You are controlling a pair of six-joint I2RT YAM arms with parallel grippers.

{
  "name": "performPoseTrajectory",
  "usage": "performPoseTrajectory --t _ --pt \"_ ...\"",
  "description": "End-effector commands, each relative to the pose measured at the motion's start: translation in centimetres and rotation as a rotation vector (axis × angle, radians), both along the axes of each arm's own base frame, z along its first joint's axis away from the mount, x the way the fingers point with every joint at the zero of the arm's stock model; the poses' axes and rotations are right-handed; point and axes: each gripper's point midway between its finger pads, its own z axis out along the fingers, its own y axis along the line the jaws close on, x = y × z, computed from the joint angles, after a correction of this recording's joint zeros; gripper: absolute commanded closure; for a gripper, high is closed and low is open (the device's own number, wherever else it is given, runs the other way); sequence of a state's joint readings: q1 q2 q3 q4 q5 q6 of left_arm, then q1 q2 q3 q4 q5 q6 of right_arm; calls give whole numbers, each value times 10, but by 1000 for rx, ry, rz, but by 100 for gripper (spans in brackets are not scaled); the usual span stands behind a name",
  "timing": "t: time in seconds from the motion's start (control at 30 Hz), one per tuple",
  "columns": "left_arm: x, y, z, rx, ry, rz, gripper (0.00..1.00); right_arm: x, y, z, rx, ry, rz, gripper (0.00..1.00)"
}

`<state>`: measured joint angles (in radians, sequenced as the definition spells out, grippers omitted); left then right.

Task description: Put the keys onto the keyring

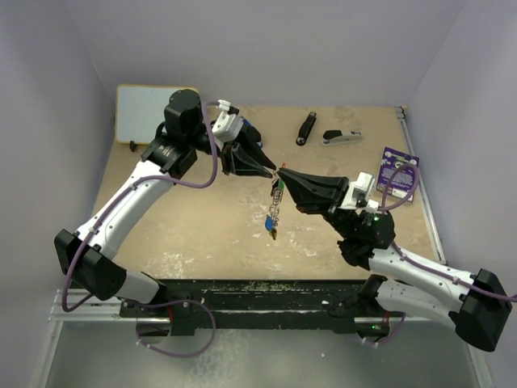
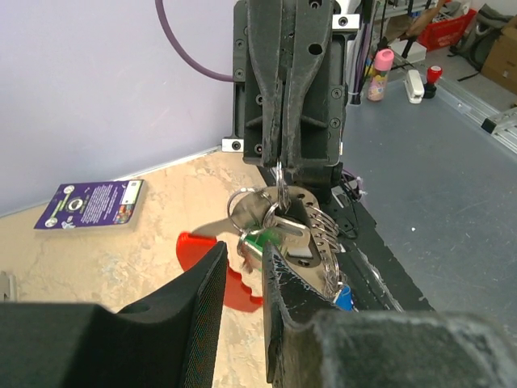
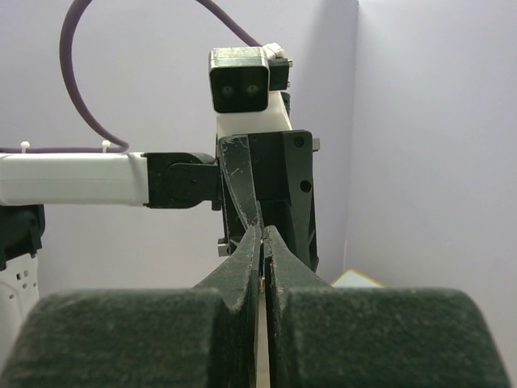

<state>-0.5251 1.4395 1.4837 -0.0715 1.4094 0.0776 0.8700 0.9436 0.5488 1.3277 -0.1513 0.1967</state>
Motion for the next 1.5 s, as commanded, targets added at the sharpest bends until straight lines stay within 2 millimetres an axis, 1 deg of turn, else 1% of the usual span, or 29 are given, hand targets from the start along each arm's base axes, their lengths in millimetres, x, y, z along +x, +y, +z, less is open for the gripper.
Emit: performPoseTrajectory --t 0.0,0.23,0.47,0.6,0.73,0.83,1.0,1.13,1.33,1.47 --pt "-12 2 17 -42 -62 -21 73 -18 -14 44 118 -96 31 100" --pt "-19 -1 27 -61 -70 -41 73 -15 -13 40 135 -74 41 100" --pt "-25 6 38 -70 -107 4 73 -9 -20 35 166 -52 7 100" --pt "-26 11 40 -60 -131 51 73 -9 -25 35 185 -56 -11 100" --pt "-30 13 43 -67 -134 50 73 -6 -23 33 176 -47 -19 100" --pt "-28 10 43 -77 -120 37 73 -4 -19 32 167 -45 -12 100" --pt "-11 2 38 -68 -108 81 73 -2 -18 34 167 -41 -12 100" --pt "-3 0 37 -67 -128 119 73 -3 -18 34 165 -41 -14 100" --pt "2 1 35 -53 -138 156 73 -3 -18 34 164 -40 -11 100" --pt "-6 2 39 -64 -140 113 73 -3 -18 33 162 -35 -8 100"
